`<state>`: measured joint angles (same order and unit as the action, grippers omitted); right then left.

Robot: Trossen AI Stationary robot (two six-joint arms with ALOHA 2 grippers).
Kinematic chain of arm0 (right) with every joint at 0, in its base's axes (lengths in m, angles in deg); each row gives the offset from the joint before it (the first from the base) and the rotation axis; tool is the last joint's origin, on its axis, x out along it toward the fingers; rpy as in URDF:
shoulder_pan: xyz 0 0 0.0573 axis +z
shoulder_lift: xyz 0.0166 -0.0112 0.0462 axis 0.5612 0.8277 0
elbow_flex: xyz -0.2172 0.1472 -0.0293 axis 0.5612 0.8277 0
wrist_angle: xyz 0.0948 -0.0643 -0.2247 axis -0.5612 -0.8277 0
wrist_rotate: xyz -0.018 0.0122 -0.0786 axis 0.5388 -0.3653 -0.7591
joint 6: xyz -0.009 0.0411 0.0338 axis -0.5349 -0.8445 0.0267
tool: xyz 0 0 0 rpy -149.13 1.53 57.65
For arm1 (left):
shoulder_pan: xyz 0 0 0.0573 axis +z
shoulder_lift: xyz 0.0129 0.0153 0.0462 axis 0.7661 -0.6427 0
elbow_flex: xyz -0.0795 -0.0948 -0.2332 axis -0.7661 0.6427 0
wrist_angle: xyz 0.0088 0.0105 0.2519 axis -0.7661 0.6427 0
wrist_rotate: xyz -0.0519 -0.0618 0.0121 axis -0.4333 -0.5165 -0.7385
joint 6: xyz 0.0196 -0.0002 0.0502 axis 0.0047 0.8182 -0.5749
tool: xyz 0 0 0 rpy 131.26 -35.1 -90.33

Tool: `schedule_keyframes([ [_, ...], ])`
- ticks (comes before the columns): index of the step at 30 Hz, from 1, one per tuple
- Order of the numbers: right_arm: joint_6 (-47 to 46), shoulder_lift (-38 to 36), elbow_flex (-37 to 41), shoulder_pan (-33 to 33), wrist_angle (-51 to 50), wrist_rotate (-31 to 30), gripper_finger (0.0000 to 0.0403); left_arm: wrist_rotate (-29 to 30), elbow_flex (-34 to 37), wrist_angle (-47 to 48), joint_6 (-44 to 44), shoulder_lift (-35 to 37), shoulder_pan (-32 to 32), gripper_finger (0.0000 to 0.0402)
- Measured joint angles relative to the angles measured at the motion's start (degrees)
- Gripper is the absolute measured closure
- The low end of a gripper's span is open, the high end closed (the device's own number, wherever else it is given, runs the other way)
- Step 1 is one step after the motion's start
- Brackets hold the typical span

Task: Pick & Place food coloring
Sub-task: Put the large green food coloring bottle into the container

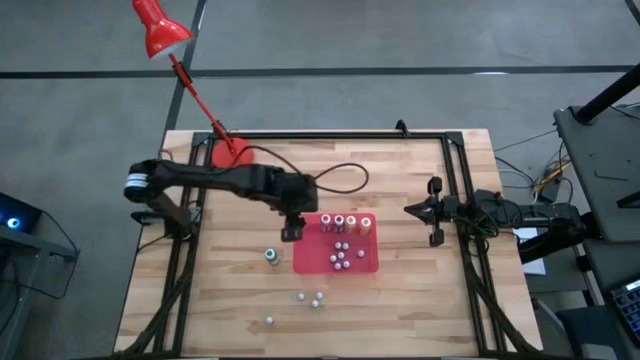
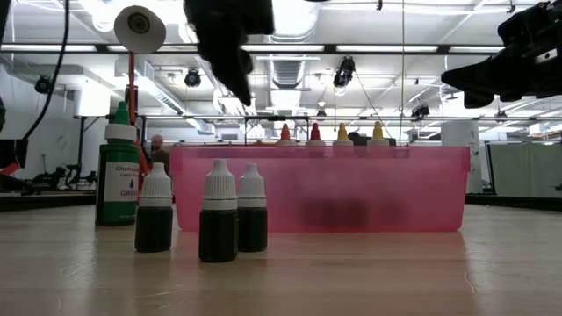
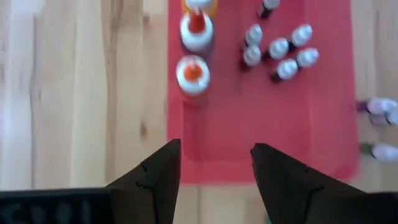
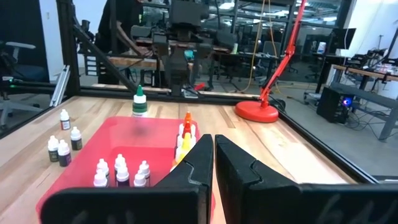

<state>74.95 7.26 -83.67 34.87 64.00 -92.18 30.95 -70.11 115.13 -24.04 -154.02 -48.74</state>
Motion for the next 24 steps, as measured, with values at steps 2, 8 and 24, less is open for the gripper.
schedule_keyframes([
  [2, 0.0, -0.03, 0.0, 0.02, 0.0, 0.01, 0.0394, -0.04, 2.47, 0.13, 1.37, 2.53, -0.57, 0.0232],
  [8, 0.0, -0.01, 0.0, 0.0, -0.07, -0.01, 0.0394, -0.02, 10.29, 0.02, 6.63, 11.07, -2.96, 0.0232],
  [24, 0.0, -0.01, 0.0, 0.0, -0.13, 0.01, 0.0394, -0.06, 23.92, -1.61, 15.87, 26.11, -15.94, 0.0232],
])
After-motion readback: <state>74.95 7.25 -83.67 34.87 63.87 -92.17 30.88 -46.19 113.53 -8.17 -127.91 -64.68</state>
